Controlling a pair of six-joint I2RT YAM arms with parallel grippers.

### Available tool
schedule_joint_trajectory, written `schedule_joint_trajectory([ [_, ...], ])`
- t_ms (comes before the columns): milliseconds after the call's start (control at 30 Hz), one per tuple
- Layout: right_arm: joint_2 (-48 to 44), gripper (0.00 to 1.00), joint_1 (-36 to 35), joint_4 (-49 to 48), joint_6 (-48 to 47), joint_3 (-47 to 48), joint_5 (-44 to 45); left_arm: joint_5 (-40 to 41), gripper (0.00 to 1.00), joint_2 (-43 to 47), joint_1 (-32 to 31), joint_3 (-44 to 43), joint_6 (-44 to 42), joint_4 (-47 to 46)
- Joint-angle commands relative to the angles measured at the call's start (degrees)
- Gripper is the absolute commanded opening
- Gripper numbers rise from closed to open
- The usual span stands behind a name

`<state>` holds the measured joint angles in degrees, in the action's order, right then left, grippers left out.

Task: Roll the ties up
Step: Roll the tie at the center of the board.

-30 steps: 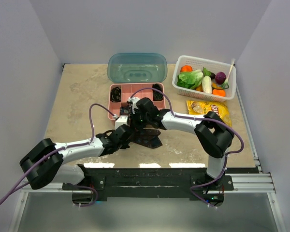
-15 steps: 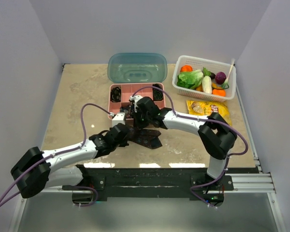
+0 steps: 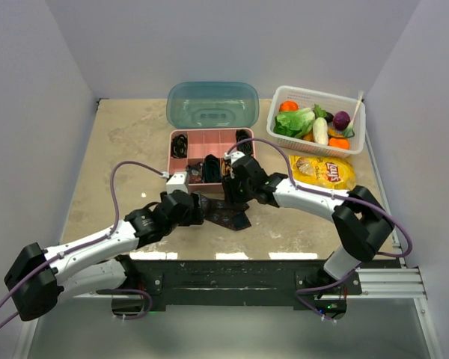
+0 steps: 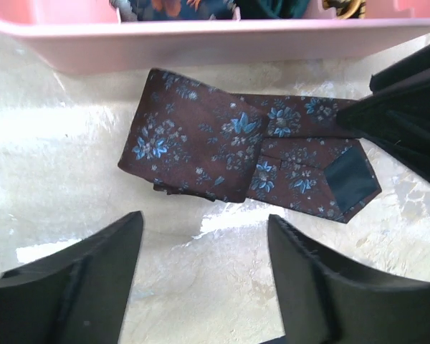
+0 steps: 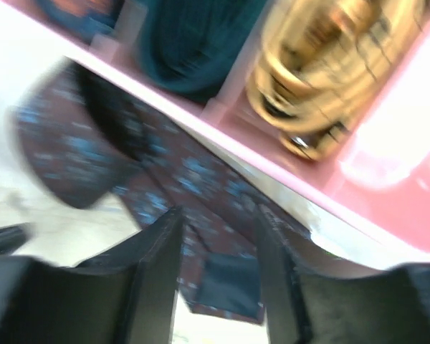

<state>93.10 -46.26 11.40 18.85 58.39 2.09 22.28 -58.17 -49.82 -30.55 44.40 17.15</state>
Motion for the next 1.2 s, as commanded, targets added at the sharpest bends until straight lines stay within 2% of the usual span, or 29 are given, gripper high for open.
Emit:
schedule_joint_trajectory([
  [0, -2.6, 0.57, 1.7, 3.0, 0.4, -2.3, 3.4, 2.1, 0.80, 1.9, 0.3, -5.1, -1.3, 0.7],
  [33, -2.5, 0.59, 2.3, 3.3, 0.4, -2.9, 3.6, 2.2, 0.84, 2.3, 0.4, -5.7, -1.6, 1.0],
  [100, -2.3, 0.59, 3.0, 3.7, 0.5, -3.5, 3.7, 2.9, 0.85, 2.5, 0.3, -6.7, -2.2, 1.2],
  [533, 1.6, 0.56, 4.3, 3.2, 2.2, -6.2, 1.9, 5.7, 0.86, 3.7, 0.6, -7.2, -2.3, 3.6],
  [733, 1.7, 0.36, 4.4, 2.5, 2.3, -6.4, 1.0, 6.8, 0.86, 4.2, 0.9, -7.3, -2.2, 4.1],
  [767, 1.6, 0.27, 4.4, 2.5, 2.3, -6.5, 1.2, 6.9, 0.86, 4.3, 0.9, -7.2, -2.2, 4.1],
  [833, 1.6, 0.19, 4.4, 2.4, 2.2, -6.4, 1.2, 6.9, 0.86, 4.3, 1.0, -7.2, -2.3, 4.1],
  [867, 1.6, 0.12, 4.3, 2.3, 2.3, -6.4, 1.1, 7.0, 0.86, 4.3, 0.9, -7.2, -2.3, 4.1],
  [967, 1.0, 0.02, 4.3, 2.0, 2.1, -6.5, 1.2, 7.0, 0.86, 4.1, 1.0, -7.2, -2.2, 4.0],
  [1167, -2.0, 0.00, 4.4, 2.7, 1.7, -6.4, 0.3, 7.1, 0.86, 3.6, 1.0, -6.5, -2.1, 3.8],
])
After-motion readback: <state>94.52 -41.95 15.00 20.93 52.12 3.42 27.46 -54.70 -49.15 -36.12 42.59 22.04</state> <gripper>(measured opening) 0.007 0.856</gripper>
